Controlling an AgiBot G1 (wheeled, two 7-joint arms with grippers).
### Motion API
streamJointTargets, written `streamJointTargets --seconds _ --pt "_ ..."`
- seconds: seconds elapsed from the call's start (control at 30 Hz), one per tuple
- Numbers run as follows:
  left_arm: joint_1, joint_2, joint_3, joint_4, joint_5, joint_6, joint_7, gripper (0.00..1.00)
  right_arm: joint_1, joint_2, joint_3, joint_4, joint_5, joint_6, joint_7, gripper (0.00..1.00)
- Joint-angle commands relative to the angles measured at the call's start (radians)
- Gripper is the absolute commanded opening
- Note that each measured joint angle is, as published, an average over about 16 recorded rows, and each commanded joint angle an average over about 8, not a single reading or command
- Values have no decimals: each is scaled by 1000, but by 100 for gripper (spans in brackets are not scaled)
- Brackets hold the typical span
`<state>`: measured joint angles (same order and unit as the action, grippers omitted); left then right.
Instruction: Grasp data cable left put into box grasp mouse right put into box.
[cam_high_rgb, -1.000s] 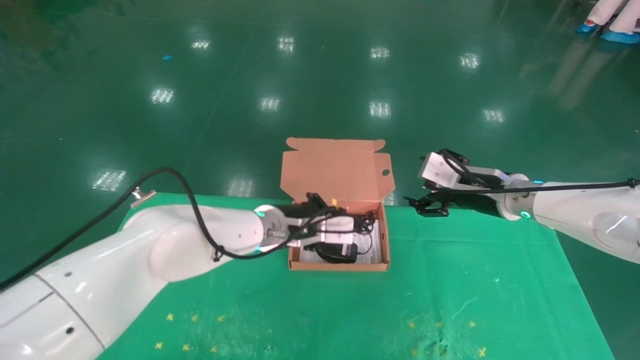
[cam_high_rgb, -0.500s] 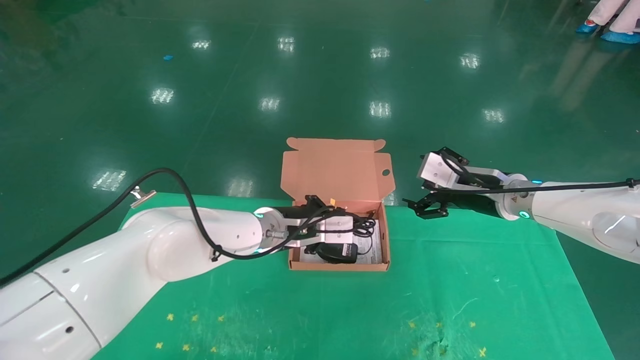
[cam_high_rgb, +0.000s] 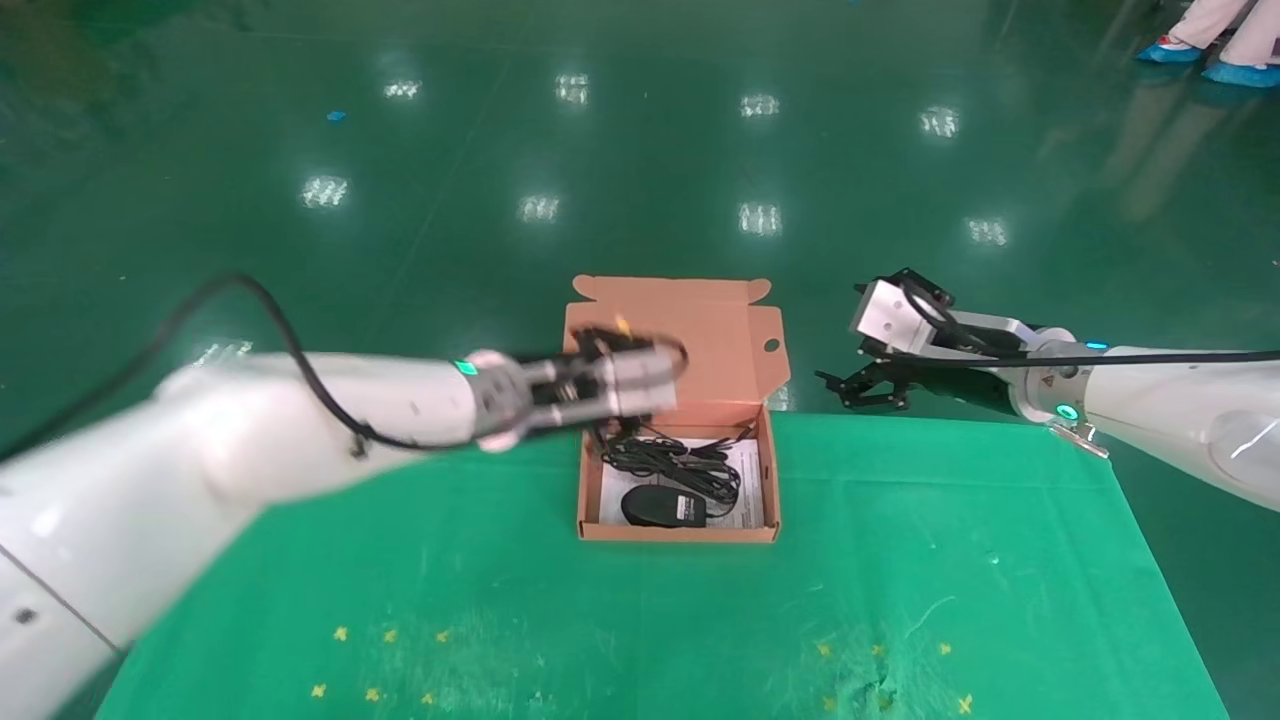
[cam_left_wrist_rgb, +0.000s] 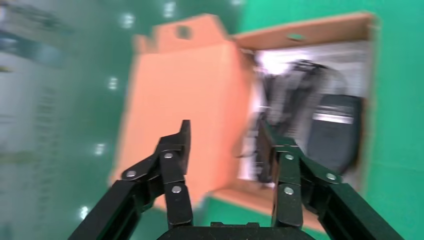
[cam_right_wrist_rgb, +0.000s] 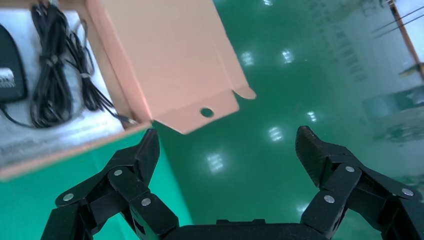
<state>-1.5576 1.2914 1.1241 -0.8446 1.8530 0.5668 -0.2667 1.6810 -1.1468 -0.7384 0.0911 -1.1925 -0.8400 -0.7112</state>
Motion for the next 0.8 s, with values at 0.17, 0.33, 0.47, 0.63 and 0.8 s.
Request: streamJointTargets --seconds 0.17,0.33,0.47,0.63,0.8 --pt "-29 -26 -28 3 -23 5 -25 100 12 9 -3 3 -10 -5 -1 100" --pt "-8 -61 -75 -11 -86 55 -28 100 -12 29 16 47 6 -34 38 100" --pt "27 -106 -130 -42 -161 118 -21 100 -53 64 46 126 38 -77 98 100" --pt "72 -162 -201 -81 -256 198 -11 100 -106 109 86 228 78 -133 174 100" --pt "117 -219 -271 -120 -351 278 -1 100 -159 154 125 330 119 -188 251 100"
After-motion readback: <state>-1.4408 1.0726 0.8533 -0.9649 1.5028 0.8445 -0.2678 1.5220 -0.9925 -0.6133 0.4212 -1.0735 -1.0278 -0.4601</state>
